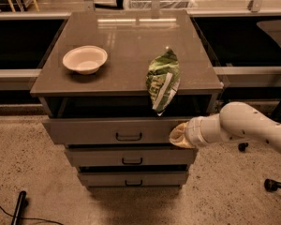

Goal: Close top drawer

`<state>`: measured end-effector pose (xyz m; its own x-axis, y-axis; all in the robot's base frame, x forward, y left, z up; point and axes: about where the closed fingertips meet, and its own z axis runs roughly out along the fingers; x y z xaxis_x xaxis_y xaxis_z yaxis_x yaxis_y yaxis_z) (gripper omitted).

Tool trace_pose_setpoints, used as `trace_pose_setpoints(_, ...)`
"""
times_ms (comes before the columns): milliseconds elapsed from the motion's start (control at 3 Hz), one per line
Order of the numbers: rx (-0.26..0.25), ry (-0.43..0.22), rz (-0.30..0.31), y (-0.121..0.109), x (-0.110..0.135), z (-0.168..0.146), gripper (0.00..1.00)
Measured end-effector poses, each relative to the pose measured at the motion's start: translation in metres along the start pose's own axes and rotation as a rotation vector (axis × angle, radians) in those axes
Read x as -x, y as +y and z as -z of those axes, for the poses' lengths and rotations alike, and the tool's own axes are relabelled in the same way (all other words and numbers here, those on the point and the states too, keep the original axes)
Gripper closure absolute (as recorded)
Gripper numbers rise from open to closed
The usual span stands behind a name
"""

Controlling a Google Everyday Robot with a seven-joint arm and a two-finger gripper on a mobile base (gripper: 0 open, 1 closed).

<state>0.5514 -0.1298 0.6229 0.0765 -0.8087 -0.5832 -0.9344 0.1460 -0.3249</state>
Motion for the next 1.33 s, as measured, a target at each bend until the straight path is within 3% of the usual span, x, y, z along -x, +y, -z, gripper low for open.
trace_pose_setpoints(667,0.0,0.0,0.0,0.0,0.0,-0.0001,0.08)
trace_pose_setpoints(1000,0.0,0.0,0.0,0.0,0.0,-0.0001,0.0)
trace_pose_setpoints(1333,0.0,0.0,0.0,0.002,0.0002,0.0007,0.0)
